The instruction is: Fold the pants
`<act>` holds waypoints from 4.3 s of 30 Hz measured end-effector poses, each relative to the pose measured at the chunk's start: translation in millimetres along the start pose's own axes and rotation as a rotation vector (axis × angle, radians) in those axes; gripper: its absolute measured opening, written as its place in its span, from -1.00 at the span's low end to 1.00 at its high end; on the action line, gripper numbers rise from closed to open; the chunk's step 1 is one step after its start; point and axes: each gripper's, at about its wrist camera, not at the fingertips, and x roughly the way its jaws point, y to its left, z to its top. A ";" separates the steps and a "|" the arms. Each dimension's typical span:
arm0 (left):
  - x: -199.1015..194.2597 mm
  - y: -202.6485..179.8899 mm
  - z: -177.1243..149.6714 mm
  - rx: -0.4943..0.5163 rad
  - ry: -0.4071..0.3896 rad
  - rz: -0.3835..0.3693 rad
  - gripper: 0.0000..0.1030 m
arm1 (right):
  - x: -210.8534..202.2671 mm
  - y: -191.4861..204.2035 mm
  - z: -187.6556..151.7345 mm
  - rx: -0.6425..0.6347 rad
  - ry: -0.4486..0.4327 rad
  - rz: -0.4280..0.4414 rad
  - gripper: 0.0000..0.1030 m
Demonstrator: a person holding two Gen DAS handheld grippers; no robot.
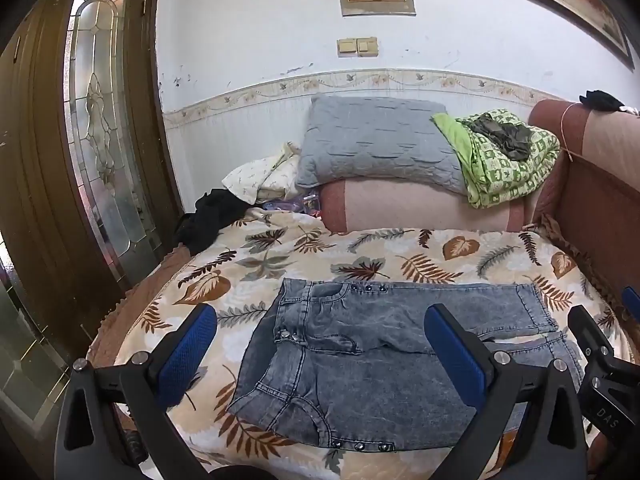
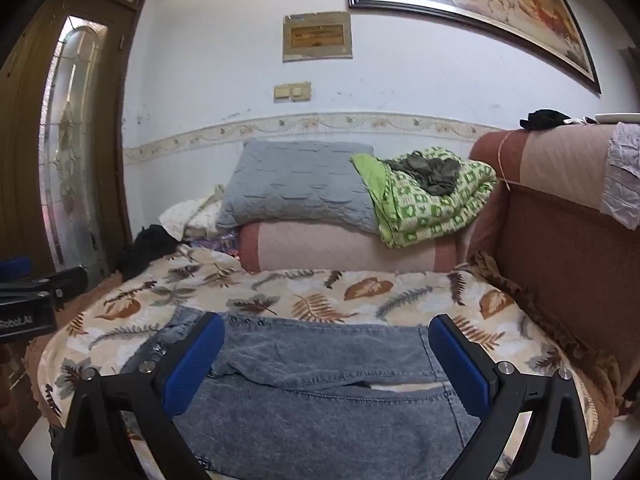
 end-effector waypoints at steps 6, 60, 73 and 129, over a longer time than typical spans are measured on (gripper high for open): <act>11.2 -0.7 -4.0 0.006 0.035 -0.003 1.00 | 5.7 -8.8 -2.7 0.003 0.070 -0.029 1.00; 47.8 -18.5 -33.6 0.078 0.124 0.022 1.00 | 44.7 -26.0 -29.9 -0.008 0.256 -0.127 1.00; 49.5 -24.0 -34.8 0.096 0.129 0.020 1.00 | 48.7 -30.0 -33.1 -0.006 0.273 -0.133 1.00; 62.1 -36.7 -41.7 0.132 0.168 -0.008 1.00 | 61.8 -31.9 -37.6 -0.027 0.312 -0.159 1.00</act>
